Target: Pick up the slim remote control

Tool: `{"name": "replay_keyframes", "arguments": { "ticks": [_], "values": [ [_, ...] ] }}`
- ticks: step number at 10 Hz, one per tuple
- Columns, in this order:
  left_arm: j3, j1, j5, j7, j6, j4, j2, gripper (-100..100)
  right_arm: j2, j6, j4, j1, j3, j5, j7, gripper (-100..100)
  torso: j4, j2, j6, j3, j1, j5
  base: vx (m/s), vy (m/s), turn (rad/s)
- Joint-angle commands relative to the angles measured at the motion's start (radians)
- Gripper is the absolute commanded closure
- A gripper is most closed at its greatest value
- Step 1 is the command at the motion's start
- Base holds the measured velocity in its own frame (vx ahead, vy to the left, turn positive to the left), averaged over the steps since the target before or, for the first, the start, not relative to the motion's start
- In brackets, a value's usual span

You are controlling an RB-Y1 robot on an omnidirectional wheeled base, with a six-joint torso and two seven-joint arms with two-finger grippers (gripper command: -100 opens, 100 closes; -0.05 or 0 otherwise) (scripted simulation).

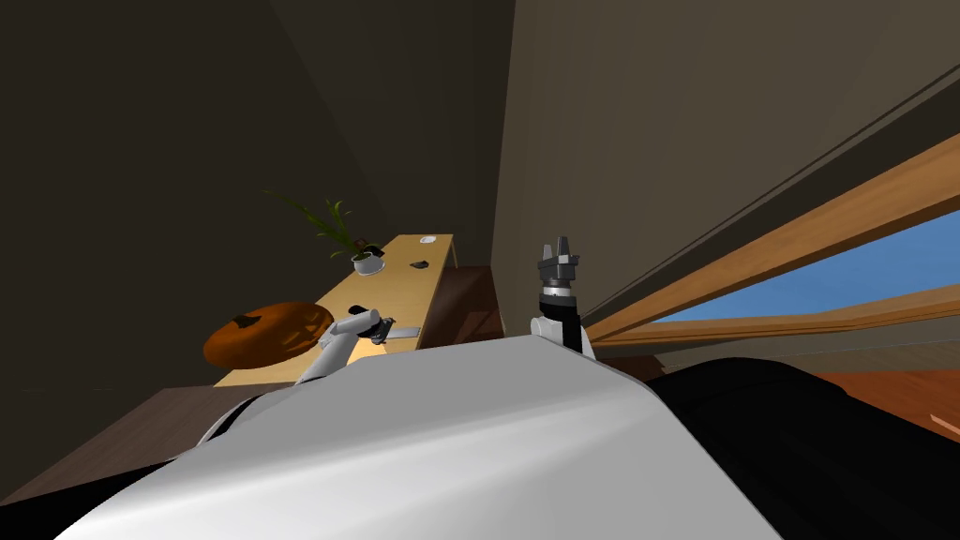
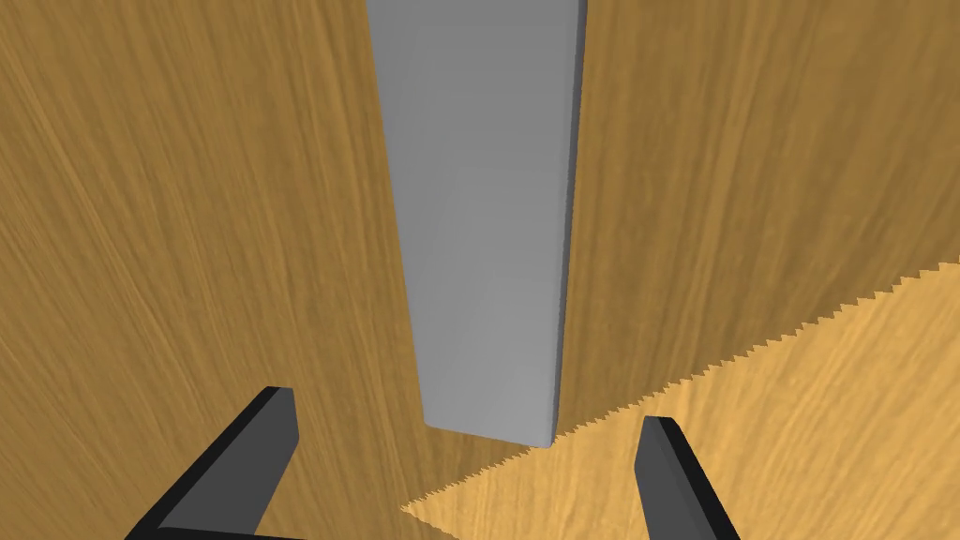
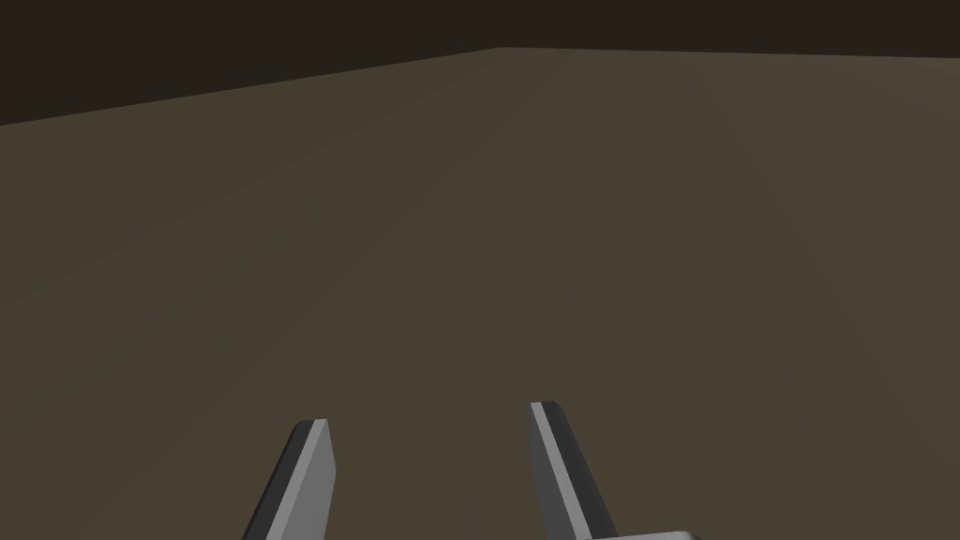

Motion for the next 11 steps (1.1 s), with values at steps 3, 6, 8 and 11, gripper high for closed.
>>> {"name": "replay_keyframes", "arguments": {
  "ticks": [3,6,8,11],
  "values": [
    [-0.009,-0.064,0.012,-0.067,0.059,0.104,-0.011,-100,0.0,0.0,0.0,0.0,0.0,0.0,0.0,0,0.0,0.0,0.0,0.0,0.0,0.0,0.032,0.021,-0.024],
    [-0.015,-0.101,0.019,-0.109,0.091,0.184,-0.021,-100,0.0,0.0,0.0,0.0,0.0,0.0,0.0,0,0.0,0.0,0.0,0.0,0.0,0.0,0.034,0.023,-0.016],
    [-0.018,-0.114,0.022,-0.126,0.102,0.209,-0.026,-100,0.0,0.0,0.0,0.0,0.0,0.0,0.0,0,0.0,0.0,0.0,0.0,0.0,0.0,0.026,0.018,-0.006],
    [-0.021,-0.125,0.023,-0.137,0.112,0.229,-0.034,-100,0.0,0.0,0.0,0.0,0.0,0.0,0.0,0,0.0,0.0,0.0,0.0,0.0,0.0,0.022,0.012,-0.01]
  ]
}}
